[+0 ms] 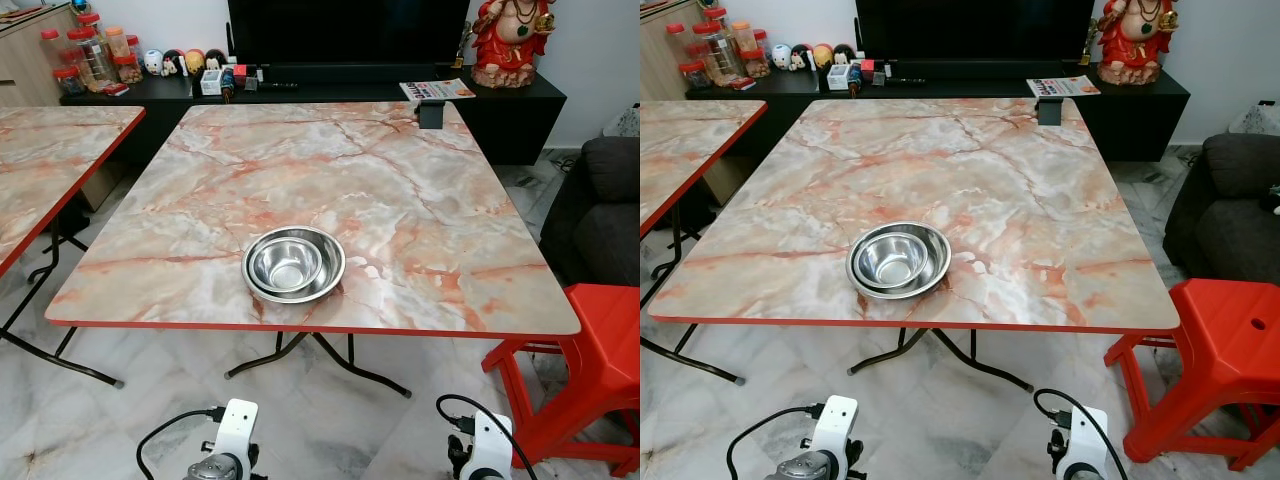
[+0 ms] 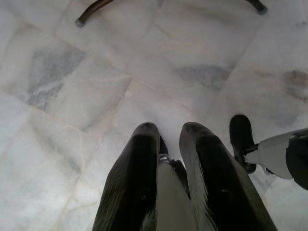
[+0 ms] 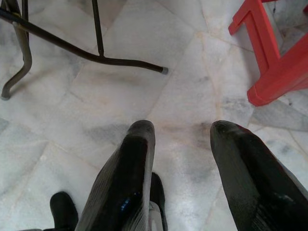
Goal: Setting the table
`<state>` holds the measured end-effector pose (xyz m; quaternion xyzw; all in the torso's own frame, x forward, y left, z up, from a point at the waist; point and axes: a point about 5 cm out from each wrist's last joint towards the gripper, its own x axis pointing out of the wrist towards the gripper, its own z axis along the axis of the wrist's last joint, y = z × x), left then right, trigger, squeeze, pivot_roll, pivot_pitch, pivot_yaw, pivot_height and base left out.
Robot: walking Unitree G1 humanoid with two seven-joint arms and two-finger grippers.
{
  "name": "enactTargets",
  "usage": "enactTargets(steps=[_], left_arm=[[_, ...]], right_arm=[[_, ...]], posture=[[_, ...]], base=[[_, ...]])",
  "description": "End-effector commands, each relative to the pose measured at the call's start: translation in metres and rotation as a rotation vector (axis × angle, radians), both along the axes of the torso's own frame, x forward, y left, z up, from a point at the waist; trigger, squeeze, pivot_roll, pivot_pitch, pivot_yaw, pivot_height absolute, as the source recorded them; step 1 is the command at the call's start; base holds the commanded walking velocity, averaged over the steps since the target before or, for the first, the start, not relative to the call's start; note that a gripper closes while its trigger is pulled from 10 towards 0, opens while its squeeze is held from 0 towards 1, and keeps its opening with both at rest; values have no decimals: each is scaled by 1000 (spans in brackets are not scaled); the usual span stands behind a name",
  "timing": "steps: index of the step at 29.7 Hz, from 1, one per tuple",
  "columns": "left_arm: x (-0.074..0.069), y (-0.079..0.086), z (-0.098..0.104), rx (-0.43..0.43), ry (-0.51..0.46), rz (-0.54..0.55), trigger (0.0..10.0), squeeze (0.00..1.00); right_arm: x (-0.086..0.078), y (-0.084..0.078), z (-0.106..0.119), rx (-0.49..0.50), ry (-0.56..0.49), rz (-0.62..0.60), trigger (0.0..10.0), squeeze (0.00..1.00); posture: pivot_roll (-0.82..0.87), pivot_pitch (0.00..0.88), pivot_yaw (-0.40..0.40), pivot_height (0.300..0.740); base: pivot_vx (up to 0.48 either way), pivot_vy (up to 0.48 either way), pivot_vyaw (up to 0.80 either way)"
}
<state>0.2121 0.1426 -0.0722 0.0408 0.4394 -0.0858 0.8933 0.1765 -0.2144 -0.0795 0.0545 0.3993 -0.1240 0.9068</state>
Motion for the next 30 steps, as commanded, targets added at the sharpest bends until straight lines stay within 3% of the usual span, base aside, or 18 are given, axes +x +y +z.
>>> enactTargets(steps=[1,30], left_arm=[[-8,6,-5,10,35,19,10000,0],[-10,16,-5,25,40,27,10000,0]], right_arm=[[-1,3,-1,4,7,0,10000,0],[-1,11,-3,19,15,9,10000,0]], posture=[[-103,0,24,740],[-81,0,37,740]], base=[[0,345,0],[0,355,0]])
